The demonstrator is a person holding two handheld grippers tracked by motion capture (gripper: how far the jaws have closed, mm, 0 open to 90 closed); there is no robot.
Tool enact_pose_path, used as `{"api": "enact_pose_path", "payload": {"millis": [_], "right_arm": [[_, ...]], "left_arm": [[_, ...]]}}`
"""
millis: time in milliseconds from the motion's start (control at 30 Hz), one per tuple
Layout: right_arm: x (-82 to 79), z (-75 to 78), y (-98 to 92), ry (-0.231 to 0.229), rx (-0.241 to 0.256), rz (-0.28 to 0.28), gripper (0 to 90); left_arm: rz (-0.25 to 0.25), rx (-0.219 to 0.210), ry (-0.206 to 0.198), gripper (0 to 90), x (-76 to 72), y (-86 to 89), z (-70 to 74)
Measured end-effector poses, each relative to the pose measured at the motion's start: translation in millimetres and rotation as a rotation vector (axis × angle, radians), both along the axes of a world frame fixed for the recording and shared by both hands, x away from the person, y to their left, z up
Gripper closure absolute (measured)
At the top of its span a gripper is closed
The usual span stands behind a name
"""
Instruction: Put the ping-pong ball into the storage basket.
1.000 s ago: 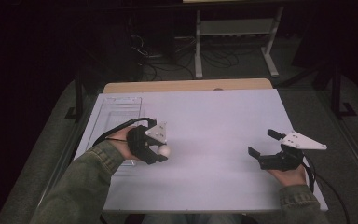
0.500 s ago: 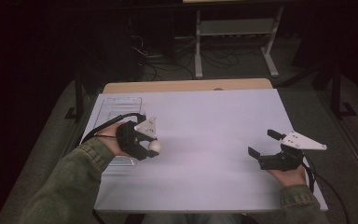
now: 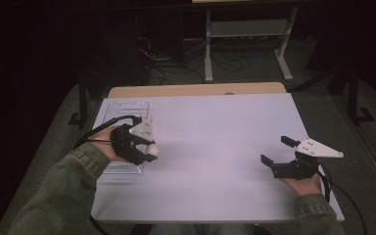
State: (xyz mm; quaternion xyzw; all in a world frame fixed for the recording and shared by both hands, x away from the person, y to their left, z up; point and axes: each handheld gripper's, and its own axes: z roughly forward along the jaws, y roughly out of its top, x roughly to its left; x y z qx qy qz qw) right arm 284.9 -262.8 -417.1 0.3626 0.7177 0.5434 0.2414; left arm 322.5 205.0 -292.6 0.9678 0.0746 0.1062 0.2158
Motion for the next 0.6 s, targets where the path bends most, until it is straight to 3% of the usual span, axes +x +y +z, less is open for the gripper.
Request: {"api": "enact_pose_path", "payload": {"millis": [400, 600], "right_arm": [[0.1, -0.5, -0.1, 0.002, -0.001, -0.001, 0.0], [0.1, -0.9, 0.7, 0.003, -0.003, 0.002, 0.0]], "left_arm": [[0.091, -0.005, 0.007, 50.8, 9.4, 32.1, 3.8], [0.117, -0.006, 0.014, 50.8, 13.0, 39.7, 3.8]]}}
